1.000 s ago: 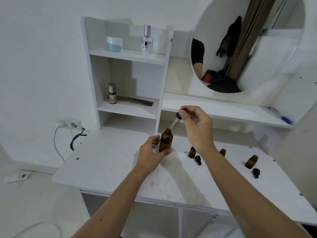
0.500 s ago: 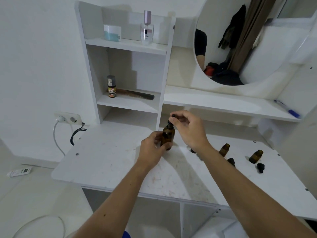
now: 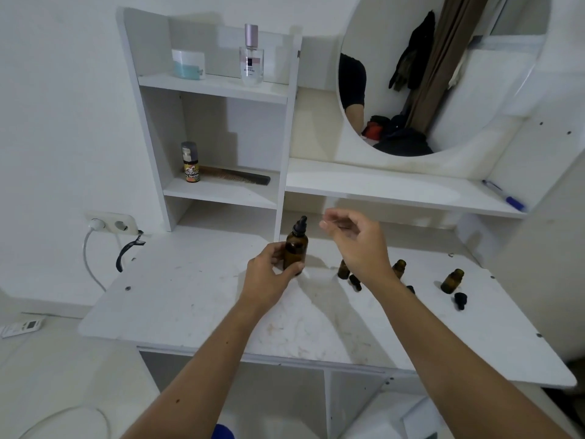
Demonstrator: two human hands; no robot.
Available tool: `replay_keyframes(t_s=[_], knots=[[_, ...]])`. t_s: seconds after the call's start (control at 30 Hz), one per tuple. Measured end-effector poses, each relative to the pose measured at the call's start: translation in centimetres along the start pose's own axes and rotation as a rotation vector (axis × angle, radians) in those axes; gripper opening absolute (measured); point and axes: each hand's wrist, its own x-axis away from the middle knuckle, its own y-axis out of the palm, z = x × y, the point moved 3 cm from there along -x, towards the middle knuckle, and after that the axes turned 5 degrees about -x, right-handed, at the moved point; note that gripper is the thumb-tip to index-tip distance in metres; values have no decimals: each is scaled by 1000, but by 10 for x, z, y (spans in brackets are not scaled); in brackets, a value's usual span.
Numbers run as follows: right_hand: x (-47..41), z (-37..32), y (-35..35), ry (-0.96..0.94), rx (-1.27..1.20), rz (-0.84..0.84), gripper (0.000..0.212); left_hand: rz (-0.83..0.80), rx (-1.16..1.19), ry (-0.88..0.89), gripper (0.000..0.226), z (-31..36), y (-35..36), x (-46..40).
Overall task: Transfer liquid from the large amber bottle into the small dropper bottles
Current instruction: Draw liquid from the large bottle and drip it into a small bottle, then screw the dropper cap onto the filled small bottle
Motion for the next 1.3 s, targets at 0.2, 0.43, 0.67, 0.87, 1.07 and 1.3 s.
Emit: replay_keyframes(t_s=[0.2,0.43,0.67,0.87,1.07,1.3], knots=[[37,24,-48,80,98,117,24,152,26,-81,63,5,-9,34],[81,74,-60,239,232,155,25,-19,43,33,36,25,18,60],[73,87,-51,261,343,138,31,-173,103,73,53,38,65,21],[72,92,-53,242,351,155,11,-174,101,88,33,36,87,-5],[81,87,-61,249,193,274,7,-177,123,73,27,34,89,-6],[75,75,-80,245,-168,341,21,-197,110,95,29,32,90,-6]])
